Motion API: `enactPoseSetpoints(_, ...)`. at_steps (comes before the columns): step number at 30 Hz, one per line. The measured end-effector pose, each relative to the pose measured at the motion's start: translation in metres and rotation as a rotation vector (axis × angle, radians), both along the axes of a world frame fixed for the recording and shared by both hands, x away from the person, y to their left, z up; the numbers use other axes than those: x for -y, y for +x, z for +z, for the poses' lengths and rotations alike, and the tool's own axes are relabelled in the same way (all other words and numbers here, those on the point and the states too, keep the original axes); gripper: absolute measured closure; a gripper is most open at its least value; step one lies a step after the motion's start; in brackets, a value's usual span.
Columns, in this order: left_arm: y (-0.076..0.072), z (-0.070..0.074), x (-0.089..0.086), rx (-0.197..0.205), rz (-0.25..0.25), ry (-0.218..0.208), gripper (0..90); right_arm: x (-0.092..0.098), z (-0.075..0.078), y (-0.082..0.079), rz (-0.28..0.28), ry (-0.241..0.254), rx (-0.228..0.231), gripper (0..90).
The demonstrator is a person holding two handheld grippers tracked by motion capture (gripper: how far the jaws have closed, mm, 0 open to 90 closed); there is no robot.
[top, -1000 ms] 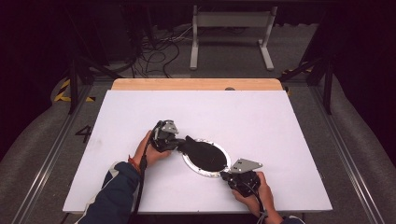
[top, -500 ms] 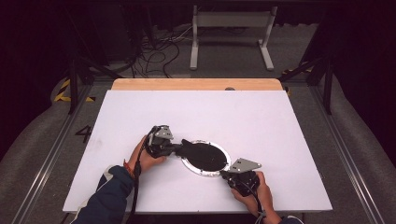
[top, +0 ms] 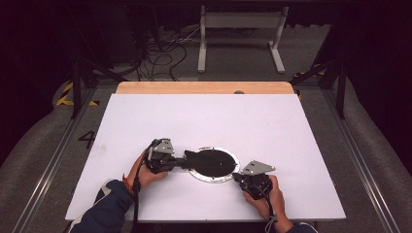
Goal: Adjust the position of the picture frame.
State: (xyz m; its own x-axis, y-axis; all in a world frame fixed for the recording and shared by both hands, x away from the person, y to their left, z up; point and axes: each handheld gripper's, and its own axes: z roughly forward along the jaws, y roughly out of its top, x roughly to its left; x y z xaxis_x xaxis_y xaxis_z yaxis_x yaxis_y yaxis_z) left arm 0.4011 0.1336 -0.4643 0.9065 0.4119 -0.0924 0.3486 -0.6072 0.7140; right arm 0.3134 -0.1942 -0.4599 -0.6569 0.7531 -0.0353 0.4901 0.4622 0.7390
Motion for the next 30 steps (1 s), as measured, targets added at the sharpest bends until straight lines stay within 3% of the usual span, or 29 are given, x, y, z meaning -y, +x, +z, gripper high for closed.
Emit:
enactPoseSetpoints(10, -0.008, -0.001, 0.001, -0.003, -0.013, -0.011, 90.0, -0.006, 0.000, -0.006, 0.033, -0.003, 0.003, 90.0)
enactPoseSetpoints(22, -0.013, -0.001, 0.006, -0.001, -0.024, -0.009, 90.0, 0.001, -0.001, 0.011, -0.028, -0.006, 0.027, 90.0)
enactPoseSetpoints(26, -0.016, 0.000, 0.009, 0.041, -0.053, 0.016, 90.0, 0.003, -0.001, 0.018, -0.046, -0.002, 0.029, 90.0)
enactPoseSetpoints(30, -0.014, 0.000, 0.007, 0.055, -0.064, 0.018, 88.3, 0.003, -0.001, 0.017, -0.043, 0.005, 0.025, 90.0)
